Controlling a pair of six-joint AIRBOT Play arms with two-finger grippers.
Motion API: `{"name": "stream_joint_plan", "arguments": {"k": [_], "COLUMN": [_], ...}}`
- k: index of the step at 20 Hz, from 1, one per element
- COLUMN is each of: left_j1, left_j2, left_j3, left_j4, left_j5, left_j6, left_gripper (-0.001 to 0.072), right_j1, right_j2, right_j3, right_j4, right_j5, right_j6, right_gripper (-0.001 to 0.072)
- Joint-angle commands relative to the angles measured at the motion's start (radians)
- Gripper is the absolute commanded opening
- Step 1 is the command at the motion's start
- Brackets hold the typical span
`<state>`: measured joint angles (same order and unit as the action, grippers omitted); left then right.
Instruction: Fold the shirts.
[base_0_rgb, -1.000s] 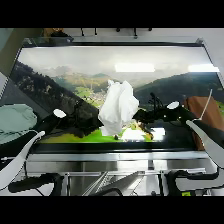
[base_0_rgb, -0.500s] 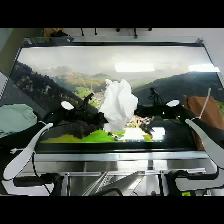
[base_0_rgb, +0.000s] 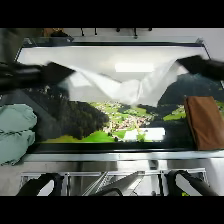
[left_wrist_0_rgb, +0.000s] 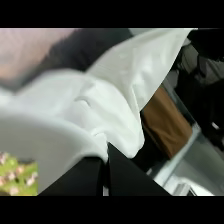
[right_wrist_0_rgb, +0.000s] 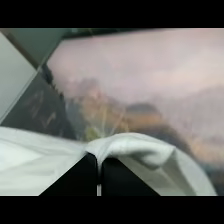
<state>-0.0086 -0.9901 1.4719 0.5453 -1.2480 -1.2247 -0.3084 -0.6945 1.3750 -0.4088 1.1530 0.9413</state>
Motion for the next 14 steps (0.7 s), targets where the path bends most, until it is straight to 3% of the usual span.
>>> {"name": "stream_joint_plan", "arguments": {"k": [1,3,6,9,11,14], "left_j1": [0.093,0.164,0.299,0.415,0.408,0.285], "left_j2": [0.168,0.231,0.282,0.223,0.128,-0.086], "left_j3": [0.234,0.314,0.37,0.297,0.186,0.021], "left_j4": [0.014,0.039,0.213,0.16,0.096,0.084], "left_j5": [-0.014,-0.013,-0.012,-0.064,-0.079,-0.038], "left_j6": [-0.025,-0.014,-0.014,0.03,0.07,0.187], "left_gripper": [0.0007,0.0006,0.0007,0.0007,0.0008,0.0008], "right_j1": [-0.061,-0.061,-0.065,-0.074,-0.073,-0.033], "right_j2": [0.142,0.181,0.179,0.062,-0.038,-0.193], "right_j3": [0.218,0.291,0.306,0.299,0.253,0.092], "right_j4": [0.004,0.002,0.0,0.029,0.057,0.051], "right_j5": [-0.014,-0.042,-0.066,0.015,0.061,0.022], "right_j6": [-0.017,-0.03,-0.037,-0.028,-0.025,-0.035], "right_gripper": [0.0025,0.0025,0.0025,0.0025,0.0026,0.0027]}}
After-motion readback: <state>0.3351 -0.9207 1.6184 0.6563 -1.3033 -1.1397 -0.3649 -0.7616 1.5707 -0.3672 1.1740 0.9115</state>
